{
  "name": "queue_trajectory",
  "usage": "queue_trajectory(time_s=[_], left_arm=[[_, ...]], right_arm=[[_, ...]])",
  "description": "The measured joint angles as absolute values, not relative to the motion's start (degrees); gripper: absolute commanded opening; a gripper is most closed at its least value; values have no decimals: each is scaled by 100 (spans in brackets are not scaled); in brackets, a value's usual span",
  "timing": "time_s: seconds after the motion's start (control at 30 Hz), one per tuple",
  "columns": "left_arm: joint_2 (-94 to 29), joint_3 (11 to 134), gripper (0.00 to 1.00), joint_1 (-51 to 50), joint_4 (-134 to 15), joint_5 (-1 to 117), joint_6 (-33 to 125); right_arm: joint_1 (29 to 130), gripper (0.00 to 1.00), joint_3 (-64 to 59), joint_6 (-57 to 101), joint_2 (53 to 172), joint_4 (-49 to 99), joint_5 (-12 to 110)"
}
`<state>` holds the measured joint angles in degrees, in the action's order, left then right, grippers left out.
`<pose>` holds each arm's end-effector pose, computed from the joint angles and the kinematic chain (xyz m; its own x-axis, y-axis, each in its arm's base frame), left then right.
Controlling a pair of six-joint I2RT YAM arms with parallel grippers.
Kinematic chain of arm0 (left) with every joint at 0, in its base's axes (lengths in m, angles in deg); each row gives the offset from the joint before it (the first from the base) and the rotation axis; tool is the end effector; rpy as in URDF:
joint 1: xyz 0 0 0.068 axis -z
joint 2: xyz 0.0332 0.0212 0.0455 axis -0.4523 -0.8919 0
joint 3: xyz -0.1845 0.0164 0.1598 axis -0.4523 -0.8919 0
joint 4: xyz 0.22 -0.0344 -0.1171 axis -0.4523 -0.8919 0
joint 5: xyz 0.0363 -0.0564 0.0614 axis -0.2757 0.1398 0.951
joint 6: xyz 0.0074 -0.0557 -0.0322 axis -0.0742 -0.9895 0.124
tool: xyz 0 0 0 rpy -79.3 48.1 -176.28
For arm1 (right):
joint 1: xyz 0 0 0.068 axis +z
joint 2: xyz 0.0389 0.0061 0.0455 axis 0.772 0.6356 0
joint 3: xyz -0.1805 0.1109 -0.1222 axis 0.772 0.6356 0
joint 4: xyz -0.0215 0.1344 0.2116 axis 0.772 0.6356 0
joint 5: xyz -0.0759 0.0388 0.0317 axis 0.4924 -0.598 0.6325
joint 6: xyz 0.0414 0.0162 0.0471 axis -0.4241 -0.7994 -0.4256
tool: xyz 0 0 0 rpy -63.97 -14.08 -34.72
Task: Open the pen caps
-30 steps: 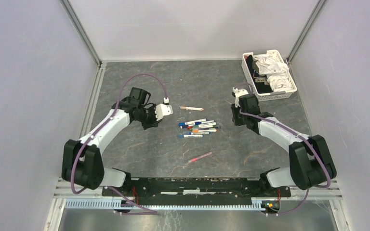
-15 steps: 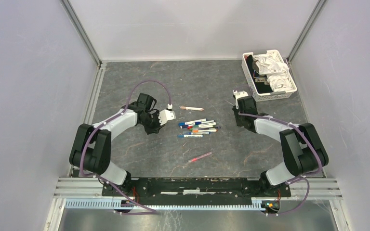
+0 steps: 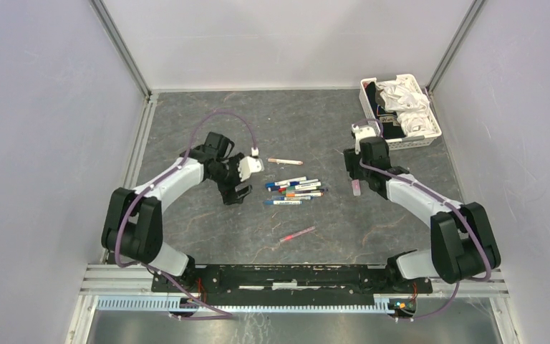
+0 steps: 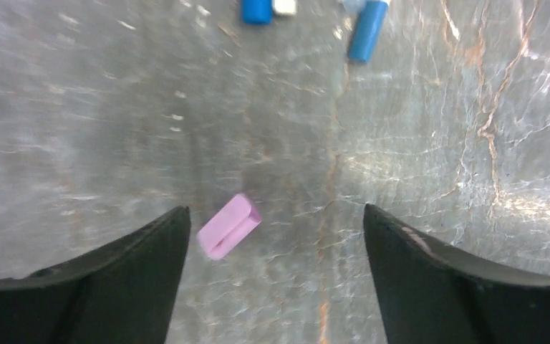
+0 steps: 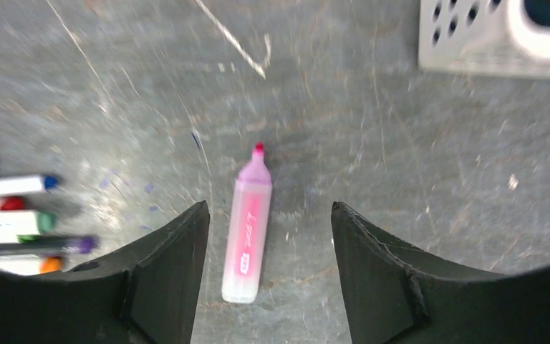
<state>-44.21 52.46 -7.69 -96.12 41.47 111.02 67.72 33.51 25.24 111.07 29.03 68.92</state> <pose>0.2536 -0.1108 0.1499 -0.1854 0.8321 -0.5228 0.9701 0.2398 0.0376 0.2750 0.0738 0.1537 -0.6757 -0.1464 -0.7225 -0.1026 0.9892 -0.1044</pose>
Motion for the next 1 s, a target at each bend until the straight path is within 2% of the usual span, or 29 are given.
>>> queue_trajectory(time_s=[0.17, 0.33, 0.6, 0.83, 1.0], left_arm=[[-4235, 6688, 100, -771, -10265, 4073, 10724], [-3761, 7893, 100, -848, -10477, 4086, 10217], [-2933, 8017, 100, -988, -10805, 4044, 9740], [-3079, 8015, 100, -1077, -11428, 3898, 9592], [-3191, 8017, 100, -1082, -11758, 3734, 9592]], right_arm=[[6967, 70, 2466, 2738, 11181, 3004, 6403], [7502, 68, 1188, 3317, 12080, 3080, 5351], [8182, 64, -115, 4119, 13994, 3463, 4272], [8197, 61, -397, 4368, 14698, 3707, 4040], [8193, 54, -587, 4458, 14952, 3738, 3961]])
